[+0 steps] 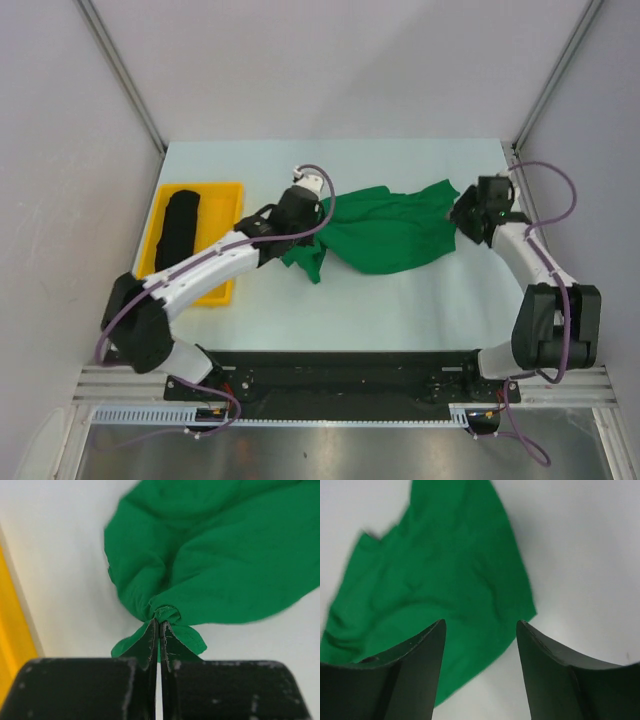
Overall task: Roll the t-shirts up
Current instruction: Flatten out the T-shirt at the center of the board.
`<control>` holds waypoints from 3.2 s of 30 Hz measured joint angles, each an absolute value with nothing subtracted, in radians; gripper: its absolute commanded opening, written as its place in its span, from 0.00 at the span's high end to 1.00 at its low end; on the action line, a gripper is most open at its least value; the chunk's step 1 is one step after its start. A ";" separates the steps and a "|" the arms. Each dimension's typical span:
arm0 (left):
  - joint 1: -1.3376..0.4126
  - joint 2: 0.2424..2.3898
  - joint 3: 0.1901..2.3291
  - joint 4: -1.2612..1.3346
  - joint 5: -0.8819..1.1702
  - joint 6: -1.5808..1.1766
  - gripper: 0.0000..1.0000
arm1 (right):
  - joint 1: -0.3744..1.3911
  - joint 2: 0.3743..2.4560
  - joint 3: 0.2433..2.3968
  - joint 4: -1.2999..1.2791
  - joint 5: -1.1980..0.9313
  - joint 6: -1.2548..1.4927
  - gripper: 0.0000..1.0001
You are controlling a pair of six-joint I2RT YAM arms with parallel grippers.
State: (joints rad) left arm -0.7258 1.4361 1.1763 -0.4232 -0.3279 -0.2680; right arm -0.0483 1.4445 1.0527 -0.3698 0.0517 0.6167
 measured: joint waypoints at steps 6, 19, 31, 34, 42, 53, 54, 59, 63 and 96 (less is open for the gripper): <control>-0.722 1.582 1.171 -0.466 -0.329 -0.316 1.00 | 0.058 1.277 0.751 -0.369 0.066 0.665 0.46; -0.711 1.575 1.221 -0.467 -0.329 -0.324 1.00 | 0.118 1.350 0.611 -0.185 0.163 0.713 0.49; -0.711 1.517 1.221 -0.485 -0.327 -0.323 1.00 | 0.085 1.454 0.637 -0.035 0.207 0.687 1.00; -0.711 1.482 1.213 -0.485 -0.316 -0.322 1.00 | 0.064 1.446 0.664 -0.062 0.205 0.676 1.00; -0.709 1.390 1.179 -0.483 -0.305 -0.295 1.00 | -0.045 1.229 0.802 -0.273 0.201 0.580 1.00; -0.628 1.789 1.451 -0.479 -0.316 -0.278 1.00 | -0.010 1.716 1.152 -0.288 0.101 0.514 0.42; -0.625 1.818 1.453 -0.482 -0.314 -0.279 1.00 | -0.007 1.721 1.146 -0.310 0.101 0.512 0.42; -0.625 1.874 1.453 -0.510 -0.309 -0.279 1.00 | -0.006 1.600 1.047 -0.336 0.120 0.525 0.51; -0.625 1.874 1.457 -0.509 -0.309 -0.279 1.00 | -0.016 1.451 0.911 -0.325 0.118 0.552 0.57; -0.684 1.534 1.249 -0.490 -0.357 -0.228 1.00 | -0.035 1.213 0.850 -0.315 0.076 0.627 1.00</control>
